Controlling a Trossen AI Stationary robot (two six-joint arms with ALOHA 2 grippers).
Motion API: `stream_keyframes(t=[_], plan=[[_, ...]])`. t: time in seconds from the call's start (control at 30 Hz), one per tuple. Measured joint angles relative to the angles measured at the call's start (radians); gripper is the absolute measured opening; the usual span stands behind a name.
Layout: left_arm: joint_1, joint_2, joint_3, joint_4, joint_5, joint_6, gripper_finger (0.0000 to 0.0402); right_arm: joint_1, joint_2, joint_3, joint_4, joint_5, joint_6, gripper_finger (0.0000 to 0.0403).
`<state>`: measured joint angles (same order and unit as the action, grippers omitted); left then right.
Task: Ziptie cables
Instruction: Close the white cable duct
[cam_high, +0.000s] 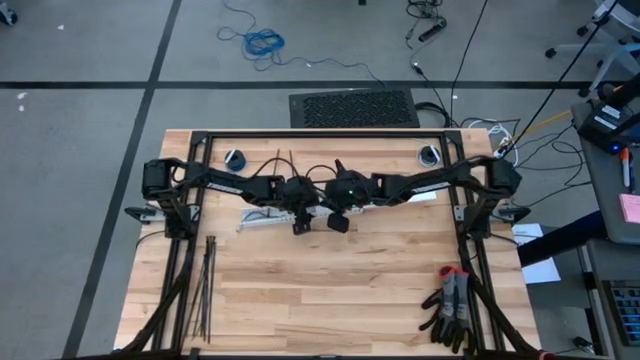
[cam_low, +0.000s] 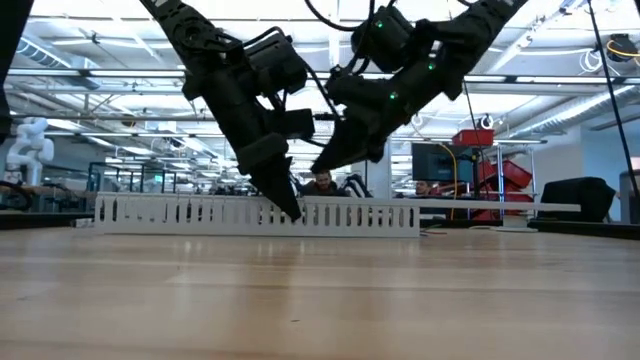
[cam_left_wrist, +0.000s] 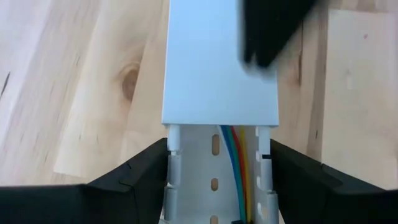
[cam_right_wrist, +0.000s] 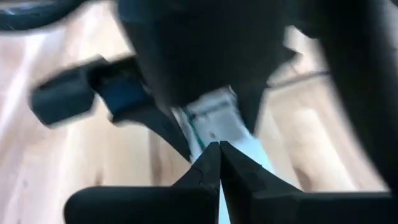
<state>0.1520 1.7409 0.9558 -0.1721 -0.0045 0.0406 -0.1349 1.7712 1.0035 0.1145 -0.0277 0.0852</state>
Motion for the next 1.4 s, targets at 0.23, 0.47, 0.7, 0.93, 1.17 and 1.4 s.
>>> stream_keyframes(t=[0.23,0.47,0.7,0.93,1.17,1.4], plan=[[-0.001,0.0,0.0,-0.006,-0.001,0.001,0.0243,-0.001,-0.007,0.002,-0.131,0.034,0.009,0.0],[-0.002,-0.001,0.0,-0.005,-0.006,0.013,0.0243,-0.002,0.089,0.007,-0.073,0.024,0.058,0.0],[0.002,-0.012,0.004,-0.067,-0.005,0.024,0.0243,-0.003,0.115,0.008,-0.053,0.021,0.077,0.0],[-0.001,-0.017,0.006,-0.123,0.004,0.003,0.0243,-0.004,0.117,0.008,-0.039,0.019,0.075,0.0],[0.006,-0.021,0.002,-0.107,0.033,-0.008,0.0243,-0.006,0.117,0.005,-0.032,0.015,0.074,0.0],[0.078,-0.029,0.004,-0.116,0.236,-0.036,0.0261,-0.007,0.117,0.002,-0.029,-0.008,0.073,0.0]])
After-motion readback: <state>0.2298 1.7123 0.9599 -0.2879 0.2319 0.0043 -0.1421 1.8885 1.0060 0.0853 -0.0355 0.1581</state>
